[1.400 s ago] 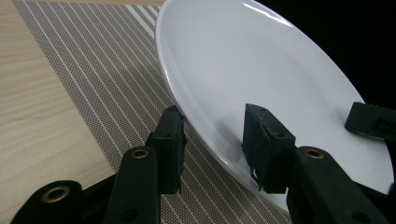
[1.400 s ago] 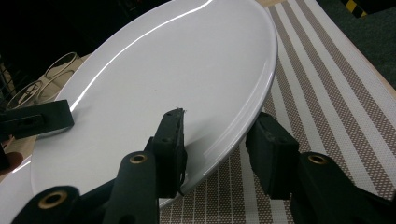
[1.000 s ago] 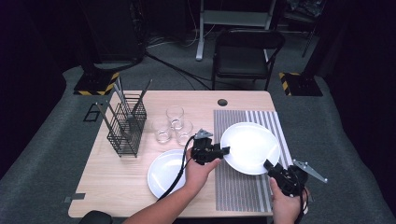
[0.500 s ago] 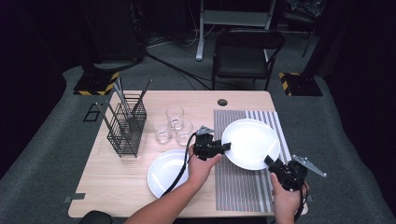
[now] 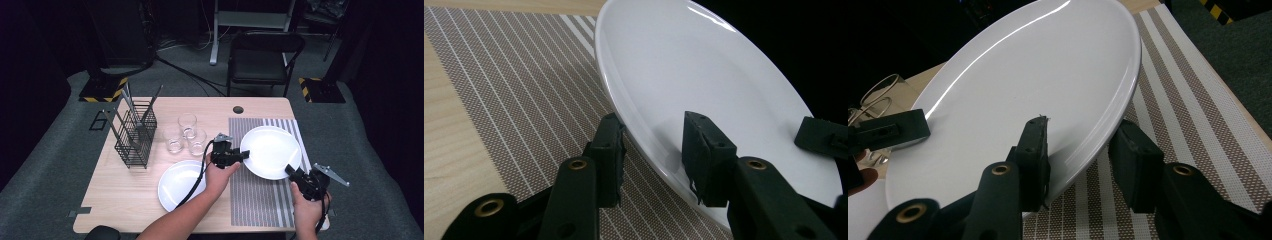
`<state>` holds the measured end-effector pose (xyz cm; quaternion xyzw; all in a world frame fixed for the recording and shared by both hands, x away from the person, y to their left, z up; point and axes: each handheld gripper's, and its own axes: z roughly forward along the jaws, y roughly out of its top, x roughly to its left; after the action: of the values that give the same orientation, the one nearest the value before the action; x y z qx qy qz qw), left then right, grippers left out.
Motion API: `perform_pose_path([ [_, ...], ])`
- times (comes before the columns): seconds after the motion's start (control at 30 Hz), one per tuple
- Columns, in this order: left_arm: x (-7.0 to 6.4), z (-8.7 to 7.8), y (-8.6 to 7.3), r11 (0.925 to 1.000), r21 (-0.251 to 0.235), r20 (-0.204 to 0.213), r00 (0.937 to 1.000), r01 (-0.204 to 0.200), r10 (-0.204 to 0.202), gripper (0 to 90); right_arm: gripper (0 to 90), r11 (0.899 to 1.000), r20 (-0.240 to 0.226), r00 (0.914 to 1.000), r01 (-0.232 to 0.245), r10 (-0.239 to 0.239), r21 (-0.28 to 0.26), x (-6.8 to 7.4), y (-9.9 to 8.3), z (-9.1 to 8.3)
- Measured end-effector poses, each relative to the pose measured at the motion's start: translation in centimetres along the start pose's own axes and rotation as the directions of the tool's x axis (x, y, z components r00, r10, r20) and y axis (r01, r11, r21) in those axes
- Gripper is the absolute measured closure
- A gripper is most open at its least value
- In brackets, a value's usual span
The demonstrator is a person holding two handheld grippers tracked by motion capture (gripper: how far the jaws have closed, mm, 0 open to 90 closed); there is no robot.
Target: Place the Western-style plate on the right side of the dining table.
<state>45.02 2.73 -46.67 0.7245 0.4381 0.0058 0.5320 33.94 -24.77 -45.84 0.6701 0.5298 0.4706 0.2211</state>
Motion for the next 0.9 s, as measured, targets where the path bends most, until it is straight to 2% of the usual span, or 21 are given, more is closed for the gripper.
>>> perform_pose_path([
  [0.13,0.2,0.4,-0.1,1.0,0.004,-0.004,1.0,0.001,-0.001,60.9,60.1,1.0,0.007,1.0,-0.002,0.002,0.005,-0.2,-0.1,0.2],
  [0.37,0.6,1.2,-0.5,0.9996,0.005,0.001,0.9997,0.026,-0.026,62.0,60.8,1.0,0.017,0.9998,-0.003,0.003,0.008,-0.8,-0.3,0.8],
  [0.9,1.5,2.6,-0.9,0.9984,0.005,-0.028,0.998,0.056,-0.056,62.9,61.6,1.0,0.024,0.9995,-0.021,0.021,0.014,-1.6,-0.6,2.6],
])
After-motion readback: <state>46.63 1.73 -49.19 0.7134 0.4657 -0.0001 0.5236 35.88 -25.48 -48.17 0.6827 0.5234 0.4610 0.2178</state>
